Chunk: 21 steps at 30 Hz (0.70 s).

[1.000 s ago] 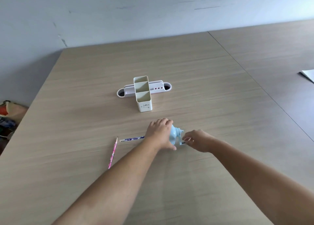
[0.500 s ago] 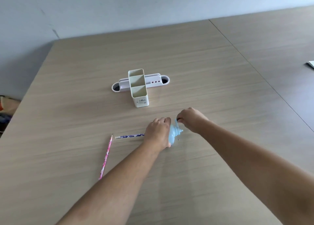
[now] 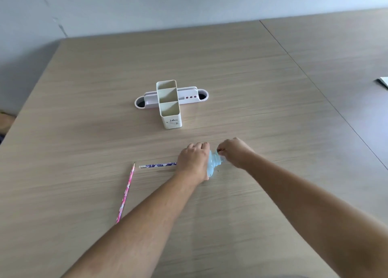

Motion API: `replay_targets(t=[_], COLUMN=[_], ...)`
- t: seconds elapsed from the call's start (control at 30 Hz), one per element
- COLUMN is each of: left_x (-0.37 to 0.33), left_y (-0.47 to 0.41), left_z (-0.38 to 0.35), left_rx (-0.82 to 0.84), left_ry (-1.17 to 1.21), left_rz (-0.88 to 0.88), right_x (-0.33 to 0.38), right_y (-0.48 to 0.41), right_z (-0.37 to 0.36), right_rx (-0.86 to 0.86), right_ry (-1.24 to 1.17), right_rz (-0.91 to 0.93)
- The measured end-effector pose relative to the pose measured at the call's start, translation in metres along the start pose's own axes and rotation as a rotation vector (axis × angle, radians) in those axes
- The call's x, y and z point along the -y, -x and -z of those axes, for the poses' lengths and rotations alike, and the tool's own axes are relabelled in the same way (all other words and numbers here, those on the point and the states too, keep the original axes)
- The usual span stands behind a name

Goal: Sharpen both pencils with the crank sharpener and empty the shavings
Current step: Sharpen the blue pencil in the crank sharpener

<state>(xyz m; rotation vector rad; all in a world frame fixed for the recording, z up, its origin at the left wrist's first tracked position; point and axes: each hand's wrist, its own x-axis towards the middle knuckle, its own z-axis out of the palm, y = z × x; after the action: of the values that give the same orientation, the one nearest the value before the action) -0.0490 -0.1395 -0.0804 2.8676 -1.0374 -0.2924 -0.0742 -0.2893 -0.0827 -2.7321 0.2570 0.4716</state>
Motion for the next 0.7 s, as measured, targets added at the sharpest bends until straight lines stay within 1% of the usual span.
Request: replay_targets(t=[0.03, 0.1, 0.17, 0.2, 0.27, 0.33, 0.37, 0.43, 0.47, 0.53, 0.57, 0.63, 0.67, 0.7], left_x=[0.0, -0.001, -0.001, 0.0, 0.001, 0.0, -0.001, -0.002, -0.002, -0.003, -0.003, -0.003, -0.002, -0.001], left_y=[0.0, 0.0, 0.001, 0.001, 0.001, 0.001, 0.002, 0.001, 0.001, 0.0, 0.001, 0.002, 0.002, 0.002], left_z=[0.001, 0.001, -0.001, -0.002, -0.003, -0.003, -0.004, -0.004, -0.004, -0.004, -0.004, -0.005, -0.005, -0.005], left_rx=[0.001, 0.011, 0.007, -0.007, -0.039, -0.026, -0.025, -0.032, -0.034, -0.031, -0.026, -0.028, -0.04, -0.052], left_ry=[0.01, 0.008, 0.013, 0.01, 0.002, 0.01, 0.016, 0.028, 0.038, 0.043, 0.042, 0.041, 0.034, 0.027], left_rz=[0.008, 0.019, 0.016, 0.008, -0.01, -0.013, -0.005, 0.016, 0.028, 0.049, 0.055, 0.046, 0.033, 0.022], right_x=[0.001, -0.002, -0.008, -0.009, -0.012, -0.012, -0.009, -0.007, -0.007, -0.008, -0.009, -0.012, -0.013, -0.014], right_y=[0.008, 0.031, 0.048, 0.049, 0.033, 0.014, 0.008, 0.002, 0.005, 0.019, 0.028, 0.047, 0.048, 0.043], right_z=[-0.011, -0.017, 0.006, 0.021, 0.044, 0.041, 0.032, 0.007, -0.005, -0.019, -0.02, -0.002, 0.013, 0.025], right_rx=[0.052, 0.179, 0.277, 0.249, 0.08, -0.04, -0.065, -0.05, -0.022, 0.078, 0.154, 0.28, 0.264, 0.189], right_ry=[0.033, 0.06, -0.01, -0.059, -0.124, -0.173, -0.189, -0.165, -0.116, 0.0, 0.018, -0.03, -0.045, -0.051], right_rz=[-0.007, 0.062, 0.159, 0.195, 0.2, 0.115, 0.061, -0.023, -0.046, -0.043, 0.006, 0.145, 0.198, 0.229])
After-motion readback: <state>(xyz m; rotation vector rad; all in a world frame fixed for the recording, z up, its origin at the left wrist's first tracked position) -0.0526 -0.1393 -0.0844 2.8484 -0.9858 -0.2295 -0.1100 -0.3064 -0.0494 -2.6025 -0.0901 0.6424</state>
